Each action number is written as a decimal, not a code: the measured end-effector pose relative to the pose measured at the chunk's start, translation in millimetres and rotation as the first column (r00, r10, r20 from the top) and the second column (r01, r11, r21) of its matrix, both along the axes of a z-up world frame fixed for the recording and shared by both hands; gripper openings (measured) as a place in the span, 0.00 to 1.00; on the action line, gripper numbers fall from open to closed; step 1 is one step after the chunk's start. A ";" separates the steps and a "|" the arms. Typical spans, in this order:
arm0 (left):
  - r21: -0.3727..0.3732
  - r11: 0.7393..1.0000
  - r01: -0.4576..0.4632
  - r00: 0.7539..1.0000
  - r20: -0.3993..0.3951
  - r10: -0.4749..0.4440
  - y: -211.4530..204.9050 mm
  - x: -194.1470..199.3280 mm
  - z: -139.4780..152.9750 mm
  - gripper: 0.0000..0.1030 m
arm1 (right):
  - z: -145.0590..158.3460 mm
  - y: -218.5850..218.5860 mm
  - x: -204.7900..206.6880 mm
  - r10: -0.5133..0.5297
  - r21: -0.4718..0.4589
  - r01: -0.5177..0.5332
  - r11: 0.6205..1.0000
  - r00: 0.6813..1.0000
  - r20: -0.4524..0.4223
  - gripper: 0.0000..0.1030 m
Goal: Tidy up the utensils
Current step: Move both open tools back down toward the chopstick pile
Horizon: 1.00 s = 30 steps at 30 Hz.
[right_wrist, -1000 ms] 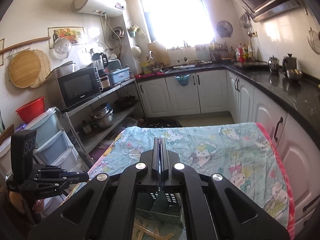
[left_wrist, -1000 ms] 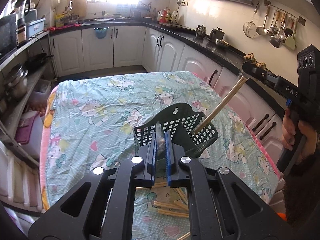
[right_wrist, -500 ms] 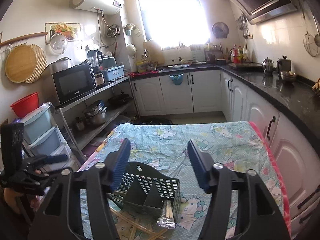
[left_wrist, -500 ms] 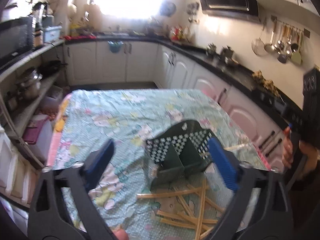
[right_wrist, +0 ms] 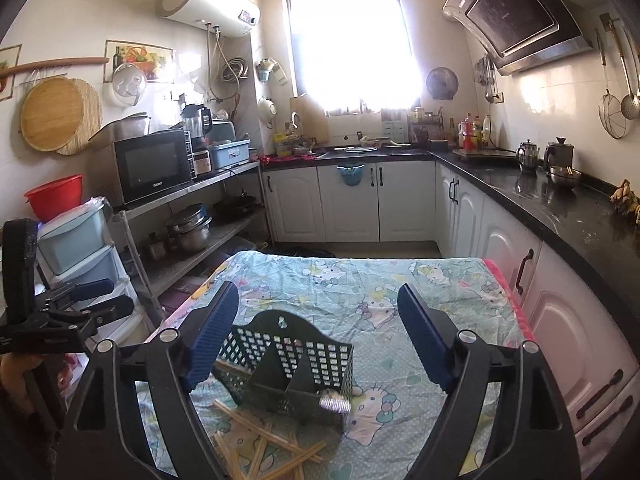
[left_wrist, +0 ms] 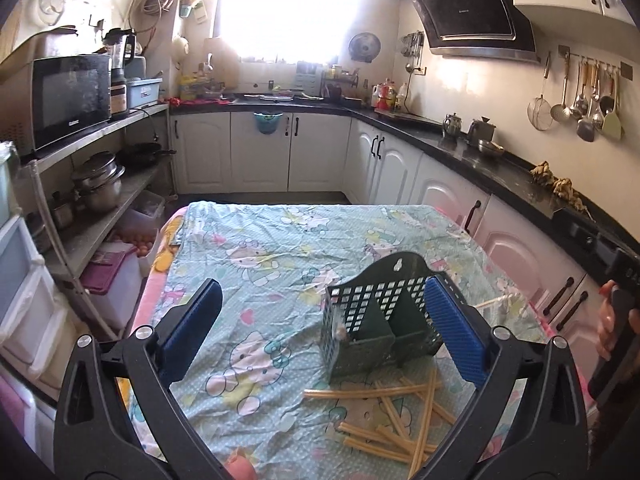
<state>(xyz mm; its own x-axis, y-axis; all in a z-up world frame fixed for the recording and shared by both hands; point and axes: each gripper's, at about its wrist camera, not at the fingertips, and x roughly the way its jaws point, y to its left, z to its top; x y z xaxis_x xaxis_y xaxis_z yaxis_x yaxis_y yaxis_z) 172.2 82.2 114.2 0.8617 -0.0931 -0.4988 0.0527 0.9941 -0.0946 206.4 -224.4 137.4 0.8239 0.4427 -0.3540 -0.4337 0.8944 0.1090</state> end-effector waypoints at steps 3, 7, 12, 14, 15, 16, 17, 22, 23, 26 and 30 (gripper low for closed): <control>0.006 1.000 -0.002 1.000 -0.003 0.002 -2.4 -7.2 -6.2 0.90 | -6.3 -0.8 -9.5 0.009 -0.002 -0.009 1.000 1.000 -0.010 0.78; 0.031 0.999 -0.008 1.000 0.007 0.008 -6.5 -15.9 -13.0 0.90 | -16.8 -0.2 -22.1 0.016 -0.014 -0.017 1.000 1.000 -0.024 0.80; 0.051 0.999 -0.014 1.000 0.019 0.013 -12.3 -26.9 -20.6 0.90 | -30.3 3.8 -35.4 0.019 -0.036 -0.020 0.999 0.999 -0.037 0.81; 0.058 0.998 -0.015 1.000 0.020 0.014 -13.9 -30.8 -24.7 0.90 | -35.6 4.5 -39.8 0.023 -0.043 -0.025 0.999 0.999 -0.047 0.81; 0.063 0.998 -0.015 1.000 0.020 0.014 -15.5 -33.4 -27.6 0.90 | -38.7 5.1 -41.9 0.026 -0.048 -0.028 0.998 0.998 -0.053 0.81; 0.065 0.998 -0.014 1.000 0.021 0.013 -16.7 -34.5 -29.5 0.90 | -41.9 5.9 -43.9 0.028 -0.054 -0.031 0.998 0.998 -0.058 0.81; 0.068 0.998 -0.013 1.000 0.021 0.012 -17.6 -35.4 -30.9 0.90 | -45.1 6.1 -46.0 0.029 -0.060 -0.033 0.998 0.998 -0.061 0.81; 0.077 0.997 -0.012 1.000 0.021 0.011 -21.1 -44.6 -41.3 0.90 | -59.2 7.7 -53.4 0.040 -0.083 -0.047 0.995 0.996 -0.083 0.81; 0.077 0.997 -0.012 1.000 0.020 0.011 -21.4 -45.9 -43.4 0.90 | -62.2 8.9 -55.0 0.043 -0.089 -0.050 0.995 0.995 -0.088 0.81; 0.076 0.997 -0.013 1.000 0.012 0.012 -22.3 -49.1 -48.8 0.90 | -69.4 11.2 -59.5 0.050 -0.106 -0.060 0.993 0.994 -0.100 0.81; 0.069 0.998 -0.014 1.000 -0.005 0.015 -22.6 -51.6 -56.5 0.90 | -77.5 14.6 -64.8 0.059 -0.122 -0.073 0.990 0.992 -0.115 0.81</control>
